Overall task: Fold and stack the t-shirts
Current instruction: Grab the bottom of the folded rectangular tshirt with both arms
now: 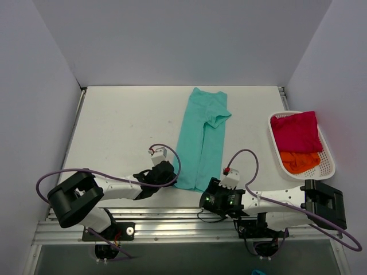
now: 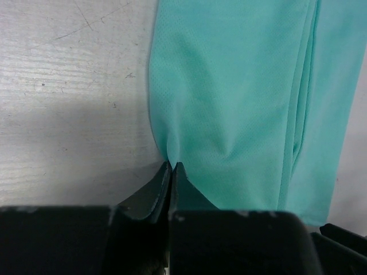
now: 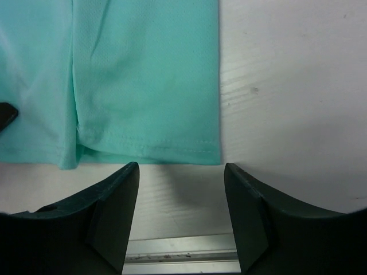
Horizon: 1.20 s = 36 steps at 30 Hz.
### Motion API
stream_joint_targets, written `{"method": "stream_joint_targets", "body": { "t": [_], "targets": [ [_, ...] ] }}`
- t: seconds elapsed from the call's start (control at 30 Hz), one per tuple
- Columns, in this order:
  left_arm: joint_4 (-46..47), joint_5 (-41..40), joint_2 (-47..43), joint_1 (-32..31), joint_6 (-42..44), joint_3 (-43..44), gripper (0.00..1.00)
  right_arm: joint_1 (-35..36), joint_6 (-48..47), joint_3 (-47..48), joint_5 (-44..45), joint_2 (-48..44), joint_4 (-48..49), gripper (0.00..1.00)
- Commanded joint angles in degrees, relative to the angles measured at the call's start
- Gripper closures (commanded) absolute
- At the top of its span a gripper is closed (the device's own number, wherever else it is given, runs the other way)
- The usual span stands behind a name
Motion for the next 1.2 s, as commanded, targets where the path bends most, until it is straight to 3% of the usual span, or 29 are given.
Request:
{"method": "stream_joint_targets", "body": {
  "t": [0.0,0.13,0.53,0.77,0.9,0.93,1.03,1.13,1.17],
  "targets": [
    [-1.62,-0.36,2.1,-0.28,0.8,0.45,0.98,2.75,8.39,1.79,5.42,-2.35,-10.36,0.42],
    [-1.18,0.16,3.07,-0.28,0.98,1.07,0.98,3.55,10.69,1.0,5.78,-3.4,-12.12,0.37],
    [-1.7,0.52,2.55,-0.28,1.16,0.81,0.98,3.02,14.29,-1.37,8.24,1.59,-7.91,0.4],
    [-2.76,0.25,0.97,-0.28,1.24,0.1,0.98,-1.36,9.2,-0.06,7.88,7.49,-3.95,0.46],
    [-2.76,0.08,0.44,-0.28,1.24,-0.25,0.98,-4.53,5.51,-1.45,7.27,6.01,-1.06,0.51],
    [-2.85,0.08,0.35,-0.28,1.33,-0.25,0.98,-4.88,4.55,-1.9,6.92,5.39,-0.61,0.55],
    [-2.94,-0.1,0.17,-0.28,1.24,-0.43,0.98,-5.5,3.57,-2.78,6.48,2.84,0.18,0.81],
    [-2.68,-0.1,0.09,-0.28,1.24,-0.6,0.98,-5.5,3.31,-3.04,5.95,2.14,0.27,0.91],
    [-2.59,-0.1,0.17,-0.28,1.16,-0.69,0.98,-5.5,3.31,-3.13,5.69,2.31,0.27,1.0]
  ]
}}
